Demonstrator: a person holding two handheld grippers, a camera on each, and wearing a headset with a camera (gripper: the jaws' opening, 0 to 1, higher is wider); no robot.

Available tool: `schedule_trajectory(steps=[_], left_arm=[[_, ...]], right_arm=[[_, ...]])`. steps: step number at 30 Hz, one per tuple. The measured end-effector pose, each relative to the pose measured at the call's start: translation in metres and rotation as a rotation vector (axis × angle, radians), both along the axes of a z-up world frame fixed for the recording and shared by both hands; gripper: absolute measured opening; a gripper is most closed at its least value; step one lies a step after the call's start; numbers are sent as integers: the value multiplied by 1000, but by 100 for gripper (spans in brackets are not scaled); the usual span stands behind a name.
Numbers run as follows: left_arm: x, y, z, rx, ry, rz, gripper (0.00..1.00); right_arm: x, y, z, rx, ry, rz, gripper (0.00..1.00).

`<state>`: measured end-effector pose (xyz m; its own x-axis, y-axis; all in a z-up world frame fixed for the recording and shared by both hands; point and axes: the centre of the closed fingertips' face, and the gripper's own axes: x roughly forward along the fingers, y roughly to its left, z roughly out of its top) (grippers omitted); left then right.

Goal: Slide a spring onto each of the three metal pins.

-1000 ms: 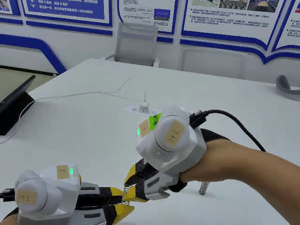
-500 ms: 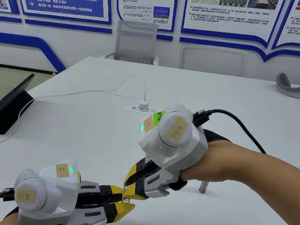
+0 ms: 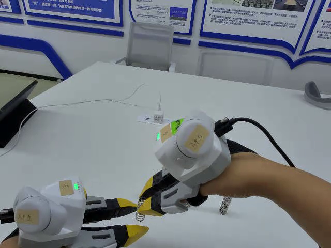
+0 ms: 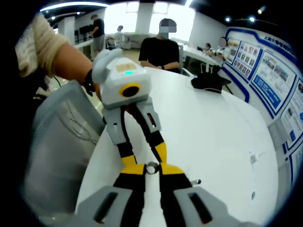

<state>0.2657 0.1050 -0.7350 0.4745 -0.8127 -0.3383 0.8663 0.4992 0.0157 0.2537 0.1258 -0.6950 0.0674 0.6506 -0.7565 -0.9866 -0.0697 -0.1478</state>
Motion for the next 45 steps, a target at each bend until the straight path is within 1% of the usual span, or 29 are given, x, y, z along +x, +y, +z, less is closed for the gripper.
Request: schedule_trajectory(steps=[6,15,18,22,24,26,27,29,32,35,37,41,42,45], left_arm=[[3,4,-1,0,6,22,38],[6,8,-4,6,9,49,49],[6,8,-5,9,8,53,49],[7,9,-3,5,-18,56,49],[9,10,0,-2,-40,60,49],[8,9,1,-10,-39,56,47],[9,10,2,-10,-52,56,47],[9,8,3,-24,-47,55,47],[10,8,4,-31,-55,57,48],[10,7,5,-48,-46,57,50],[11,7,5,-49,-46,61,51],[11,6,2,-46,-38,62,57],[11,6,1,-39,-42,61,57],[12,7,-1,-36,-36,66,57]], right_arm=[[4,-2,4,-2,-7,-9,12],[15,-10,9,-2,-21,-38,12],[20,-12,12,0,-28,-49,12],[27,-15,17,7,-36,-65,12],[32,-17,20,10,-42,-74,12],[35,-18,22,12,-47,-81,12],[38,-19,24,14,-50,-85,12],[43,-21,26,15,-58,-95,12],[50,-22,29,19,-64,-105,12],[55,-24,30,17,-70,-114,12],[59,-24,30,13,-76,-118,12],[68,-25,30,14,-79,-132,12],[70,-25,29,10,-83,-136,12],[75,-25,27,6,-86,-142,12]])
